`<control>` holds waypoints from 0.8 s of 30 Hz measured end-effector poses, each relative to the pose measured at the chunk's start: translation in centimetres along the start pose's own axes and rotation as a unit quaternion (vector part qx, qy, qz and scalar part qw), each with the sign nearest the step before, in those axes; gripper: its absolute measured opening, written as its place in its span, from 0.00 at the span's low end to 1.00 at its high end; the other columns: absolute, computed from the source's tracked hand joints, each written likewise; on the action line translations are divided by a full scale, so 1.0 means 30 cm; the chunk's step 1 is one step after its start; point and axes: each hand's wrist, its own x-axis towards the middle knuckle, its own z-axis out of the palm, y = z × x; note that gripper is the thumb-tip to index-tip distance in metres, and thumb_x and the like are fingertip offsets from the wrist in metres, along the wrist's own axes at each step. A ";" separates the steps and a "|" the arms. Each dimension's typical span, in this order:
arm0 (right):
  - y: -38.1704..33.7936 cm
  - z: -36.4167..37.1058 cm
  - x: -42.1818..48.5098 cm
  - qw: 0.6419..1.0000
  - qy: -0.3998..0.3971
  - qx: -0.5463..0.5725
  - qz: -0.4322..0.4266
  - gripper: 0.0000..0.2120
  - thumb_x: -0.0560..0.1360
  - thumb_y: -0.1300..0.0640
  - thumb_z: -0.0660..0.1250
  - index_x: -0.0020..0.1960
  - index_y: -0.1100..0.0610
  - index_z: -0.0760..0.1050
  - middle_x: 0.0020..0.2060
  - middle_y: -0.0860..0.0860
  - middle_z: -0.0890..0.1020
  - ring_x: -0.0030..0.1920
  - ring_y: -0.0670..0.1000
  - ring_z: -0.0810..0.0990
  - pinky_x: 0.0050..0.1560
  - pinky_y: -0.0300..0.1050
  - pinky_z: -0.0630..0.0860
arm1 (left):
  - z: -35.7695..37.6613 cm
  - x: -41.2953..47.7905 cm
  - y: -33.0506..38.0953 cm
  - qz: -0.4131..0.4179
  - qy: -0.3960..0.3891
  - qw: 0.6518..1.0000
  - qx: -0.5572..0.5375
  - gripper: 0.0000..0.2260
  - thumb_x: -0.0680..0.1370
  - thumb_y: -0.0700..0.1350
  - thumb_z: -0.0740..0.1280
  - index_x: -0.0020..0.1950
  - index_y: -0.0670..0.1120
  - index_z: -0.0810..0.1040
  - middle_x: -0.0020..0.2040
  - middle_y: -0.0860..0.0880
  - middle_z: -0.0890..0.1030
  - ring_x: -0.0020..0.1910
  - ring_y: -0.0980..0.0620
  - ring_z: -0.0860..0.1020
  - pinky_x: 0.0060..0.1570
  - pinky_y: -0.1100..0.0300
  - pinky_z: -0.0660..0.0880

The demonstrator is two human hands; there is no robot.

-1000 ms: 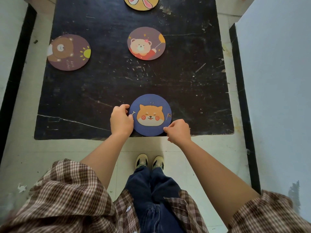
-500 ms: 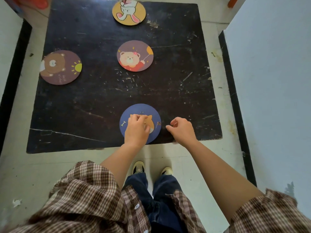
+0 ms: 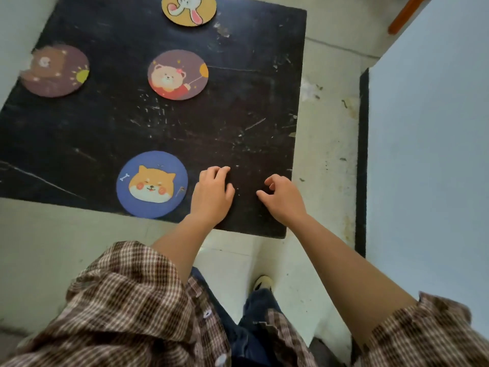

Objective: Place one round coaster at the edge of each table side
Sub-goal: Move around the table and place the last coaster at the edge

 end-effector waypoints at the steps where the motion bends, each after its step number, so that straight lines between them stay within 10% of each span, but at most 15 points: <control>1: 0.034 -0.023 0.005 1.000 -0.009 -0.004 -0.017 0.17 0.73 0.48 0.69 0.58 0.54 0.75 0.53 0.51 0.79 0.45 0.46 0.73 0.45 0.41 0.71 | 0.023 -0.015 0.035 -0.020 0.012 1.000 -0.005 0.20 0.78 0.47 0.61 0.69 0.47 0.67 0.66 0.45 0.70 0.65 0.48 0.67 0.58 0.53 0.69; 24: 0.001 -0.260 0.536 0.950 -0.134 -0.136 -0.249 0.20 0.74 0.50 0.68 0.63 0.54 0.71 0.57 0.52 0.75 0.56 0.53 0.75 0.52 0.47 0.75 | 0.116 0.241 0.309 -0.277 0.118 0.953 -0.042 0.20 0.79 0.48 0.57 0.70 0.46 0.65 0.69 0.46 0.67 0.68 0.48 0.63 0.64 0.49 0.66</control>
